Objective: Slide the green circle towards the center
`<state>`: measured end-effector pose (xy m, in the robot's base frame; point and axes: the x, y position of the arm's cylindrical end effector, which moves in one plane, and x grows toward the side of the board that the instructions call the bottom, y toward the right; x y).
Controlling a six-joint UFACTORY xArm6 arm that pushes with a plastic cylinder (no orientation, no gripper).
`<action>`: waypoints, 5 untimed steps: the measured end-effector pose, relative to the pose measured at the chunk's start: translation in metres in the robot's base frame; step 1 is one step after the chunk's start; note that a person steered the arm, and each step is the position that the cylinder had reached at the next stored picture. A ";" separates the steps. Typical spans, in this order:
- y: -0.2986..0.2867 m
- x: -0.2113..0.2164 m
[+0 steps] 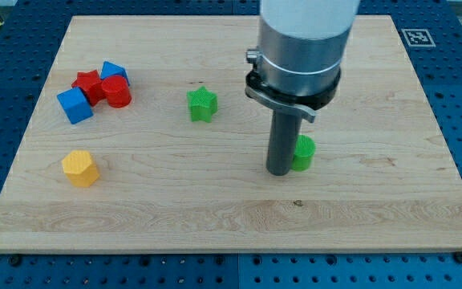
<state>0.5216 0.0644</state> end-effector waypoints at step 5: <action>0.097 0.008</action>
<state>0.5297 0.1618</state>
